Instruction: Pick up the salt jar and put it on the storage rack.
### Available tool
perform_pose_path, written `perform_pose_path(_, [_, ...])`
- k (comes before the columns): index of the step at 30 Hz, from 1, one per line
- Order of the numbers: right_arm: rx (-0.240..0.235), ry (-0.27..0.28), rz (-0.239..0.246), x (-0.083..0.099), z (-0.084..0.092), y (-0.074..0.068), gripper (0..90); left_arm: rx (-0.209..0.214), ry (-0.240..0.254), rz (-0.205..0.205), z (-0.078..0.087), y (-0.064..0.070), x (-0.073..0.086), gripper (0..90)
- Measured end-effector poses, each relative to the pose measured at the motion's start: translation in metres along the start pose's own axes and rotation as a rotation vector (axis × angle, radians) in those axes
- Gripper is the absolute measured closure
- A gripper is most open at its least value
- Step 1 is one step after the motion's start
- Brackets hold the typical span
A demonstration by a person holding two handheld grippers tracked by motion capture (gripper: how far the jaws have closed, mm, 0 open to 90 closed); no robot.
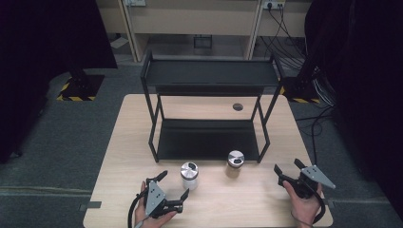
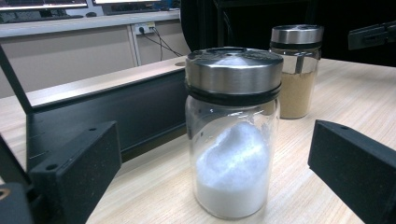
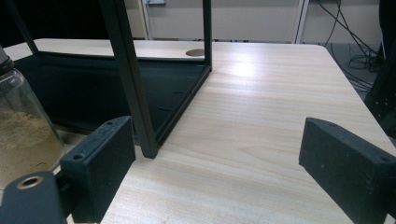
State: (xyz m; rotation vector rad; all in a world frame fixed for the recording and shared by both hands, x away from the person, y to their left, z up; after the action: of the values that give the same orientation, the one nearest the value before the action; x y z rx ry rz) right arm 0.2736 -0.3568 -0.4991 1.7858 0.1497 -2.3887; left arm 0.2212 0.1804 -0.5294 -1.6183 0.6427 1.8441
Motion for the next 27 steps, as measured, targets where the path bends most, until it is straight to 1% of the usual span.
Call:
perform_pose_path(5, [0.0, 0.001, 0.001, 0.0, 0.0, -0.001, 10.9, 0.002, -0.01, -0.009, -0.008, 0.005, -0.002, 2.0])
perform_pose_path(9, [0.0, -0.003, -0.003, 0.0, -0.001, -0.001, 10.9, -0.015, -0.031, -0.015, -0.015, 0.008, -0.005, 3.6])
perform_pose_path(11, [0.001, -0.003, -0.002, 0.0, -0.001, -0.001, 10.8, -0.013, -0.039, -0.011, -0.018, 0.01, -0.007, 4.8])
perform_pose_path(13, [0.001, -0.004, 0.002, 0.0, -0.001, -0.002, 10.8, -0.016, -0.053, -0.018, -0.022, 0.011, -0.008, 5.1])
perform_pose_path(17, [-0.001, -0.005, 0.001, 0.0, -0.001, -0.003, 10.8, -0.036, -0.077, -0.008, -0.032, 0.014, -0.012, 6.2])
perform_pose_path(24, [0.001, 0.0, -0.001, 0.0, 0.001, -0.001, 10.8, -0.031, -0.102, -0.005, -0.041, 0.014, -0.016, 13.1])
perform_pose_path(27, [0.001, -0.001, 0.0, 0.0, 0.002, -0.001, 10.8, -0.031, -0.107, -0.007, -0.043, 0.014, -0.017, 18.3])
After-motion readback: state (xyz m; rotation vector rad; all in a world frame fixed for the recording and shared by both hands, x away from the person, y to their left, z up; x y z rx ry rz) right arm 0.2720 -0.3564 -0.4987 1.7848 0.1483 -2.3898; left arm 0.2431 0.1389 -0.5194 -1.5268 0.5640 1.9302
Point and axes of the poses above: each handheld gripper's, and its own axes: z roughly backward along the jaws, x roughly out of its underside, y roughly to its right, the point moved 7 cm from there along -z, roughly forward along the jaws, and after that the axes turned 9 degrees about x, right-handed, at the moved point
